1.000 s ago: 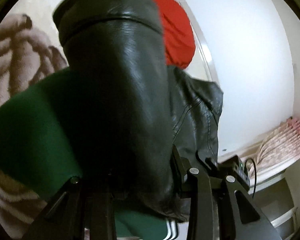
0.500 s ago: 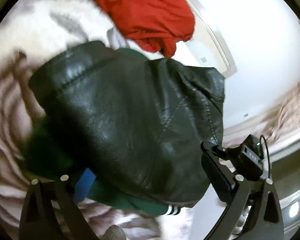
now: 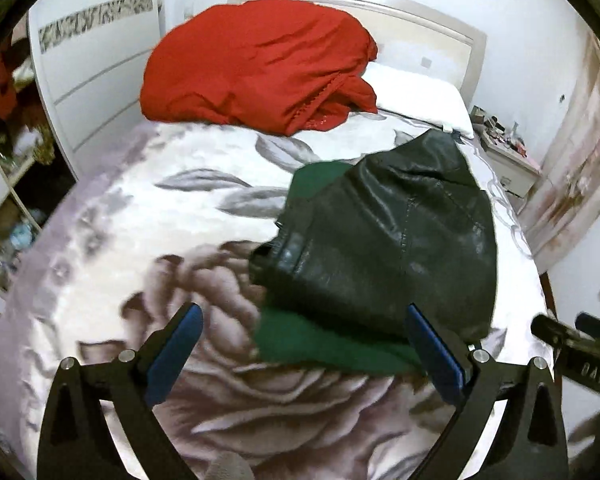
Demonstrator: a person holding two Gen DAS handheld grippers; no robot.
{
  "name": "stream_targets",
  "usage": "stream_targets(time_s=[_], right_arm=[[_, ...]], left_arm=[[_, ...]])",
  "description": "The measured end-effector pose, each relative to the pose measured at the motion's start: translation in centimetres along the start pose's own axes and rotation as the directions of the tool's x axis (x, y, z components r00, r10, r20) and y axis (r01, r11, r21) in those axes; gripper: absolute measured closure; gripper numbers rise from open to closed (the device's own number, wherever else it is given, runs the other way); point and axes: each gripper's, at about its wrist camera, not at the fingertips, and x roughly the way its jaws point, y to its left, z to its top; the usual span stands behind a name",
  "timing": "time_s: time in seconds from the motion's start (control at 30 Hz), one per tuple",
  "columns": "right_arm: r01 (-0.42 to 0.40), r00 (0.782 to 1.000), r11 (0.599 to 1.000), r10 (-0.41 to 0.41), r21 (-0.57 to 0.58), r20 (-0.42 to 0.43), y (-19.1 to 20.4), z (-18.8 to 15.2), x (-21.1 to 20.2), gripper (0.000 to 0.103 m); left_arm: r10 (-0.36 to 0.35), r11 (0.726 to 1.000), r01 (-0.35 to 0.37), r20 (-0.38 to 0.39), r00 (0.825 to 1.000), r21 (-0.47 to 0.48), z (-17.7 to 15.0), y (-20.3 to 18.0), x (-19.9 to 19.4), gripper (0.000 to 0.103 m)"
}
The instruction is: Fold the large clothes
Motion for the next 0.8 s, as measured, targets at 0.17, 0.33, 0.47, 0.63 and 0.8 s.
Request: stream_targets(time_s=[0.17, 0.33, 0.47, 0.63, 0.8], right_arm=[[-0.008, 1.000, 0.997, 0.009, 0.071, -0.015, 0.0, -4.2, -7.2, 0.013], [0.025, 0.998, 0.999, -0.027, 0.041, 0.065, -0.3, -7.2, -17.9, 0.013], [0.049, 0.990, 0.998, -0.052, 0.026, 0.130, -1.1, -9.3, -25.4, 0.013], [0.051, 0.977, 0.999, -0.054, 0.016, 0.208, -2.5, -12.5, -35.4, 0.013], [0.046, 0.962, 0.999, -0.050, 0.021, 0.270, -3.9, -14.8, -43.1, 0.013]], left_arm=[[0.009, 0.999, -0.010, 0.021, 1.000, 0.039, 0.8, -0.4, -6.0, 0.000], [0.010, 0.997, -0.012, 0.032, 0.999, 0.071, -0.1, -1.0, -13.1, 0.000], [0.004, 0.995, -0.007, 0.032, 0.999, 0.099, -1.2, -2.1, -18.8, 0.000], [-0.002, 0.994, -0.003, 0.041, 0.999, 0.107, -2.5, -3.0, -24.6, 0.000], [-0.008, 0.995, -0.001, 0.091, 0.996, 0.103, -3.1, -3.6, -30.7, 0.000]])
